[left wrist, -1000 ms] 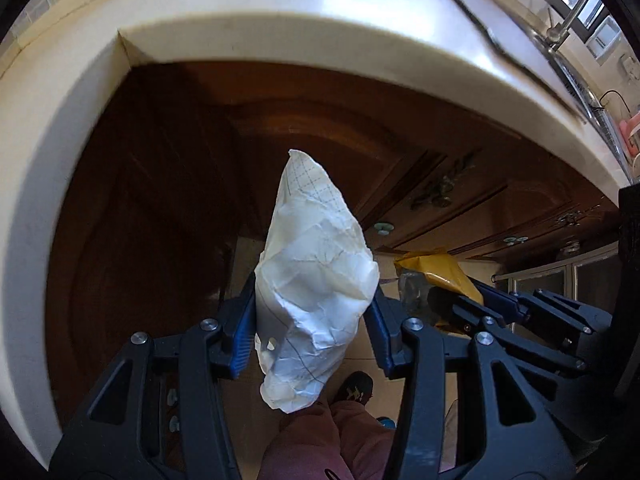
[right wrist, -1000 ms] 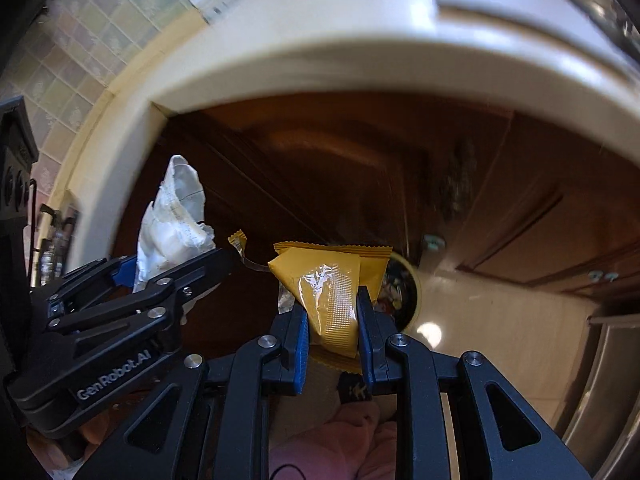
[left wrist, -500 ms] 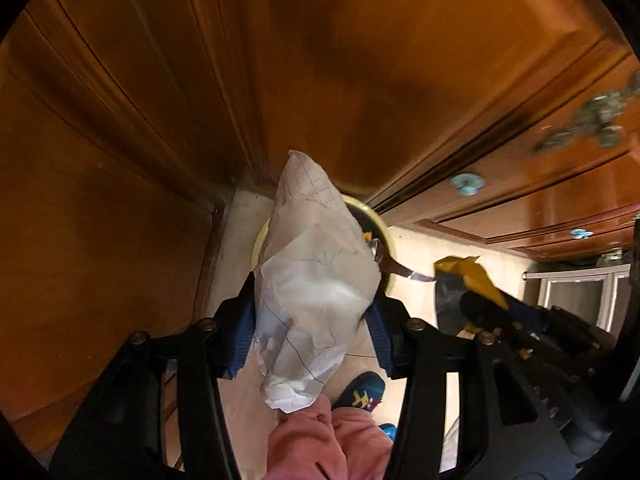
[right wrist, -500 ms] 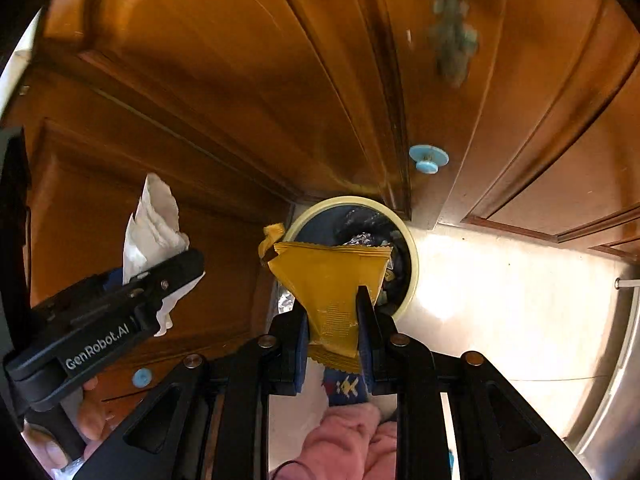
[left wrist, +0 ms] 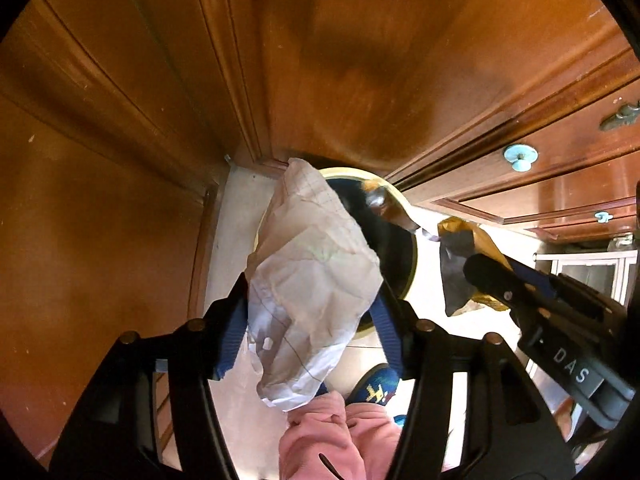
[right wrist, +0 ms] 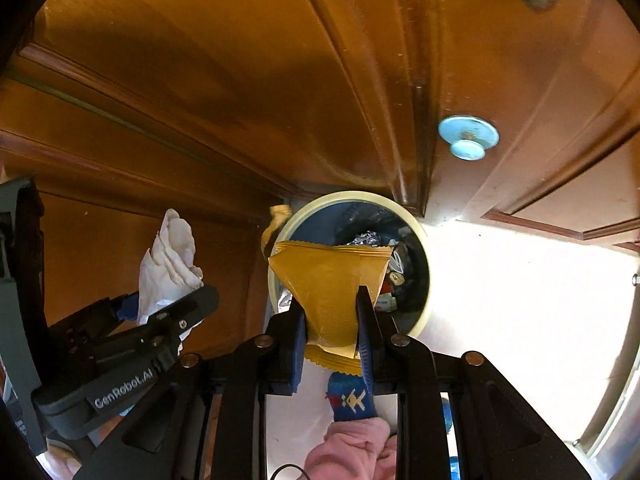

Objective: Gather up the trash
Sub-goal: 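Carry the white bag with the left tool while the right tool carries the yellow packet to the bin, then open both tools over the black bin, dropping bag and packet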

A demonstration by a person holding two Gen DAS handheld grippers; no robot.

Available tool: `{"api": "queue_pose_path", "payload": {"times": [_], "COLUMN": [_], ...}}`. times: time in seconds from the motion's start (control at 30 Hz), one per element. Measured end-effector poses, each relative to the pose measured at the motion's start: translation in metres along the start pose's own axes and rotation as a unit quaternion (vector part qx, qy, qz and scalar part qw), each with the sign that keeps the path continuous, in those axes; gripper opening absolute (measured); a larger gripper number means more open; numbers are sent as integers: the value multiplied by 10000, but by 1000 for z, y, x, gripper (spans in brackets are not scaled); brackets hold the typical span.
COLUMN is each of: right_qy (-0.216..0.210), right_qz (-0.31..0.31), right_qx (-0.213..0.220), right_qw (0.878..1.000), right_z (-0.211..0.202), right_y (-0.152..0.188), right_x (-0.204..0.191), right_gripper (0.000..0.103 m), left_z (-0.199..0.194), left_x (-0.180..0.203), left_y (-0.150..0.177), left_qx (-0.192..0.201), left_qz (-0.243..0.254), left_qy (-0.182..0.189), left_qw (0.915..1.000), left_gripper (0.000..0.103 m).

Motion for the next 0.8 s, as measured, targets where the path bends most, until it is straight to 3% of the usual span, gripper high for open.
{"api": "queue_pose_path", "payload": {"times": [0.1, 0.3, 0.8], "right_qy": [-75, -149, -99], "right_qz": [84, 128, 322], "right_qx": [-40, -105, 30], "right_qw": [9999, 9998, 9994], "right_z": [6, 14, 3], "right_y": [-3, -7, -5], "right_x": [0, -1, 6], "right_gripper": [39, 51, 52], "left_z": [1, 9, 4], "left_x": [-4, -7, -4], "left_y": [-4, -5, 0], "left_qx": [27, -50, -49], "left_qz": [3, -86, 68], "left_qy": [-51, -96, 11], "left_qw": [10000, 9999, 10000], "left_gripper": [65, 76, 91]}}
Point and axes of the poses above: each gripper's, at about its wrist camera, not at the fingertips, and z roughly the way its jaws point, x to its right, y to its underside, the point moved 3 cm from there along z, roughly the way its jaws point, and after that the axes turned 4 degrees about -y, right-handed, at the moved point
